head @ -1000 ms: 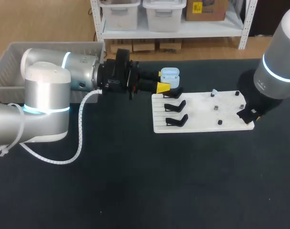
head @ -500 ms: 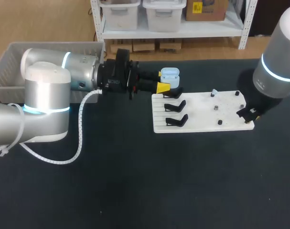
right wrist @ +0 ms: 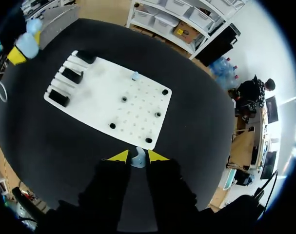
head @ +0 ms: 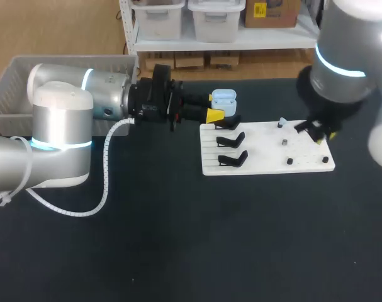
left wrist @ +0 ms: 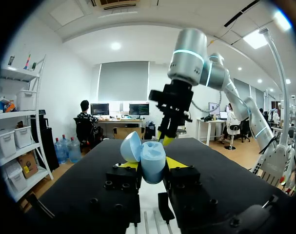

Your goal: Pick up each earbud case from the left stands, insert the matching earbuds, close the lid, and place the case in the box.

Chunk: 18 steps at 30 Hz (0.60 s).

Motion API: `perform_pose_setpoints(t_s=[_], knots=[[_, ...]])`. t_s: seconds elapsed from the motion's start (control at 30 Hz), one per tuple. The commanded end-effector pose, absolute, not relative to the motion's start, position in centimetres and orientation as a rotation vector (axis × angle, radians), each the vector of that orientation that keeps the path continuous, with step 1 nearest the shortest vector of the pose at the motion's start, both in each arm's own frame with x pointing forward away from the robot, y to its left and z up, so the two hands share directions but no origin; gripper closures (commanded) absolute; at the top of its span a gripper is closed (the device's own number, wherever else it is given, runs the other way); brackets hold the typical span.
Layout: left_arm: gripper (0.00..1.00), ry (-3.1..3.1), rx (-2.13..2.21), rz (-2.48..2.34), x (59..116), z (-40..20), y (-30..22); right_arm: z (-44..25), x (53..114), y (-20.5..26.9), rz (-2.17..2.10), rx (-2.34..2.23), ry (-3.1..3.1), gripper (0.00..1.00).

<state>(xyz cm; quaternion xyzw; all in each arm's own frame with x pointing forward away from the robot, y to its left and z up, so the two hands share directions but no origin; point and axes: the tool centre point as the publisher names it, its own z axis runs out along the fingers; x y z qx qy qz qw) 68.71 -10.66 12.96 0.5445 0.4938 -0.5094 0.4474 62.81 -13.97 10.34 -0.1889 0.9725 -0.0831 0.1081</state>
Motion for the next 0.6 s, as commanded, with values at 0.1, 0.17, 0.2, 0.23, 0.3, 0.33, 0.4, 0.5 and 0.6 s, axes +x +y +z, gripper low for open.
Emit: perform_pose_setpoints(t_s=[0.1, 0.17, 0.2, 0.23, 0.3, 0.33, 0.4, 0.5, 0.6], knots=[[1.0, 1.222, 1.347, -1.259, 68.7, 12.9, -10.7, 14.1, 62.7, -9.7, -0.259, -0.436, 3.008, 1.0], [1.0, 1.222, 1.347, -1.259, 68.7, 12.9, -10.7, 14.5, 62.8, -8.6, -0.262, -0.383, 3.031, 1.0], [1.0, 1.222, 1.347, -1.259, 68.7, 12.9, -10.7, 14.7, 62.8, -8.0, -0.258, -0.376, 3.035, 1.0], [1.0, 1.222, 1.347, -1.259, 68.7, 12.9, -10.7, 14.8, 62.9, -7.5, -0.273, -0.365, 3.032, 1.0], [1.0, 1.222, 1.347, -1.259, 68.7, 12.9, -10.7, 15.2, 63.1, -6.5, -0.273, -0.346, 3.026, 1.0], [1.0, 1.222, 1.347, -1.259, 68.7, 12.9, -10.7, 15.5, 63.1, -6.0, -0.273, -0.341, 3.025, 1.0], [1.0, 1.222, 1.347, -1.259, 68.7, 12.9, -10.7, 15.9, 63.3, -5.0, -0.278, -0.32, 3.029, 1.0], [1.0, 1.222, 1.347, -1.259, 68.7, 12.9, -10.7, 16.1, 63.3, -4.6, -0.276, -0.311, 3.028, 1.0], [1.0, 1.222, 1.347, -1.259, 68.7, 12.9, -10.7, 16.1, 63.3, -4.6, -0.276, -0.311, 3.028, 1.0]])
